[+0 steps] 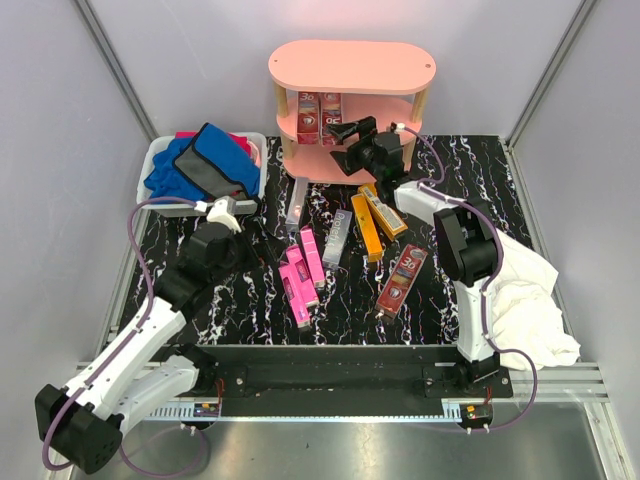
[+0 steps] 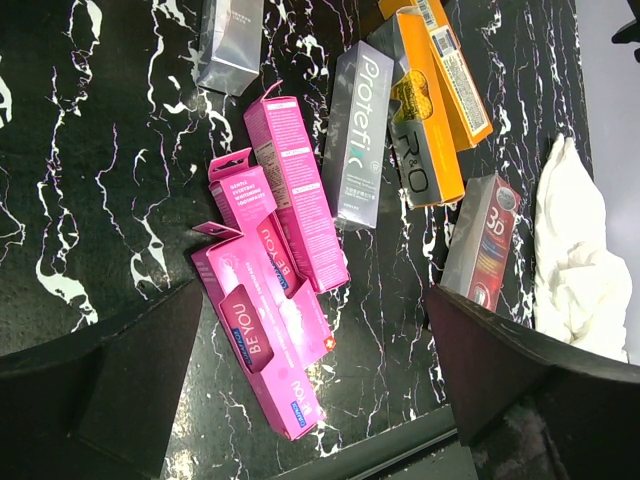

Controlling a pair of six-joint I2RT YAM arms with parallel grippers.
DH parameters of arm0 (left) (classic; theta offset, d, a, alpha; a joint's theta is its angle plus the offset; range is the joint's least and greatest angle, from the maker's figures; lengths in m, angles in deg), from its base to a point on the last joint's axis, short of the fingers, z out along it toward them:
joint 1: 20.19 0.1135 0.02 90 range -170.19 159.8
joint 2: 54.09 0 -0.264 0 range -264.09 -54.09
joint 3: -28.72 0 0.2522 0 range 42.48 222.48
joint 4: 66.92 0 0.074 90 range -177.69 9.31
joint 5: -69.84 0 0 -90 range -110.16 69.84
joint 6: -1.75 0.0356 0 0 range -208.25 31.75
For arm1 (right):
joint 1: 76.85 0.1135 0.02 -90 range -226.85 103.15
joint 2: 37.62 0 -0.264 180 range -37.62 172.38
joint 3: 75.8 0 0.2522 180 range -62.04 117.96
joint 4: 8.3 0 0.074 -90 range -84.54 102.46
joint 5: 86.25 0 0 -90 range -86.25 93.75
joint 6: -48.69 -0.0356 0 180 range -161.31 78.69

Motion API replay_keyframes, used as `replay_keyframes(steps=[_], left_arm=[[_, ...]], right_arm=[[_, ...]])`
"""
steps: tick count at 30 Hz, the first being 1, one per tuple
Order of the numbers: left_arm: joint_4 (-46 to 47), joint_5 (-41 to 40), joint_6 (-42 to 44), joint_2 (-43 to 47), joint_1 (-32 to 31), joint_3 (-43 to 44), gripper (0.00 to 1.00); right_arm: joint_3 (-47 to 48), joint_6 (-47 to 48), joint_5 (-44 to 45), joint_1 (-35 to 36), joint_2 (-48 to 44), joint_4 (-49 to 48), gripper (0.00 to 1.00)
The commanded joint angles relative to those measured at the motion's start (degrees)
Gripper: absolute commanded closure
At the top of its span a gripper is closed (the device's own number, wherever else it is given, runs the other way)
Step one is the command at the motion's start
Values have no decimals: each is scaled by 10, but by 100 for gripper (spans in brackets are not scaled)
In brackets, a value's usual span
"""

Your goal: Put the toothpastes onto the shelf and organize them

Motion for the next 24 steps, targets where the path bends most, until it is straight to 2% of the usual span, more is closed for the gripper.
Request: replay_keyframes(steps=[1, 10, 14, 20, 24], left_arm=[[18, -7, -2, 12, 2, -10, 1], [22, -6, -8, 20, 2, -19, 1], [23, -3, -12, 24, 2, -20, 1], [25, 1, -3, 20, 2, -15, 1], [19, 29, 13, 12, 2, 1, 1]], right_arm=[[-19, 24, -23, 4, -48, -4, 0], [-94, 66, -7, 4, -140, -3, 0], [-156, 82, -4, 1, -186, -2, 0], [-251, 146, 6, 1, -282, 39, 0], [-323, 182, 31, 1, -384, 74, 0]])
